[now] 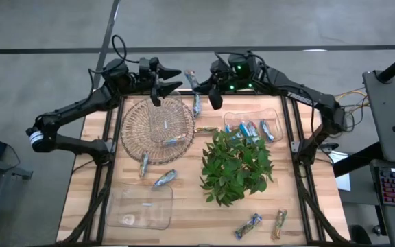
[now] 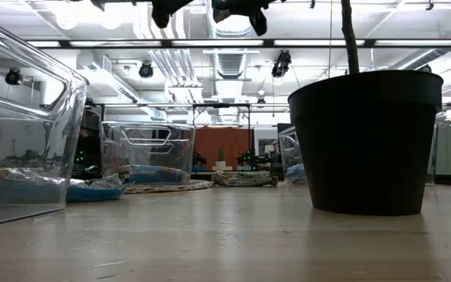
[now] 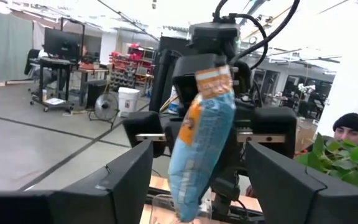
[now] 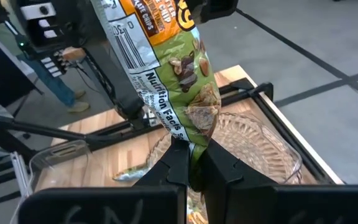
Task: Pick and place Granola Bars by type
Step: Put the top right yellow granola bar into the top left transparent bin
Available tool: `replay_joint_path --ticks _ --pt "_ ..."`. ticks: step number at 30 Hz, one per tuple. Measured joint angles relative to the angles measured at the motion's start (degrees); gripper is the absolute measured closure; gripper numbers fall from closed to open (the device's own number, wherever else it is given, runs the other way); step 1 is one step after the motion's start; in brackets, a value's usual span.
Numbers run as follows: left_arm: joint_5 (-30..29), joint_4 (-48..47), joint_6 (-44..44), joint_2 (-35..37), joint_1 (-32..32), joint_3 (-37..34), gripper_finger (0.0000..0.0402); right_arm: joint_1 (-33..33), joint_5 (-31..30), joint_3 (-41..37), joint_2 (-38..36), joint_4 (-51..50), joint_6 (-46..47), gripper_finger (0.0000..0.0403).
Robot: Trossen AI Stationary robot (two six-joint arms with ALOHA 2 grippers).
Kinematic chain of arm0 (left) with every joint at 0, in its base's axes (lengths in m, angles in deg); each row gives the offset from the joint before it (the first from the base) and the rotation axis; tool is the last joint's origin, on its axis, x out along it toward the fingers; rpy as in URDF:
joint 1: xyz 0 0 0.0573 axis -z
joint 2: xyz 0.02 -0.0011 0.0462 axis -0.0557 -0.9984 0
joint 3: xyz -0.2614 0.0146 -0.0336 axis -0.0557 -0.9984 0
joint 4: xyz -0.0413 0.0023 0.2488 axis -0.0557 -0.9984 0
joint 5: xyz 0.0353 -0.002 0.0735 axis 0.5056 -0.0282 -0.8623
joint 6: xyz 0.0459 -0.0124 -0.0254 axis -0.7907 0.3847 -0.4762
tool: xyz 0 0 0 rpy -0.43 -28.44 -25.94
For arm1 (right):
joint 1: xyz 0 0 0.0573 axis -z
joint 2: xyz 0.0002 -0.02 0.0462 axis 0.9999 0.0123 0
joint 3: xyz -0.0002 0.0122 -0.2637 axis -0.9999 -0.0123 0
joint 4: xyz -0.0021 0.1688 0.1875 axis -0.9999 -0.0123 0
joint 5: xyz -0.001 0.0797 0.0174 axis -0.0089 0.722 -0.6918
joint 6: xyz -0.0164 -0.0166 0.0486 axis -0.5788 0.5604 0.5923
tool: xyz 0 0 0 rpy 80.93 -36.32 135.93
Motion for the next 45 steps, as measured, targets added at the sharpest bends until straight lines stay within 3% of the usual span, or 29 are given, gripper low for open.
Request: replay_joint_path --ticks 19,22,29,31,35,45 --pt "-1.07 -0.36 -0.35 -5.48 2.97 4.94 0.0176 -0.66 0.28 0.00 1.09 0.65 -0.18 0.0394" --pt "-1.00 -0.41 -0.35 -5.48 3.38 5.39 0.0219 -0.68 0.28 0.00 1.09 0.37 -0.30 0.0394" --pt "-0.66 -0.92 2.42 -5.48 3.44 5.22 0.0366 -0.66 0.39 0.00 1.09 0.24 -0.42 0.0394" --pt "-0.76 -0.92 3.32 -5.48 3.46 5.16 0.0386 -0.66 0.36 0.00 1.09 0.24 -0.42 0.0392" --pt "-1.19 -1.03 3.63 -5.48 3.48 5.11 0.0391 -0.66 0.26 0.00 1.09 0.14 -0.69 0.0360" --pt "-3.16 -9.59 0.45 -5.48 3.50 7.87 0.0399 0.52 -0.27 1.55 -2.72 -5.87 -9.11 0.0207"
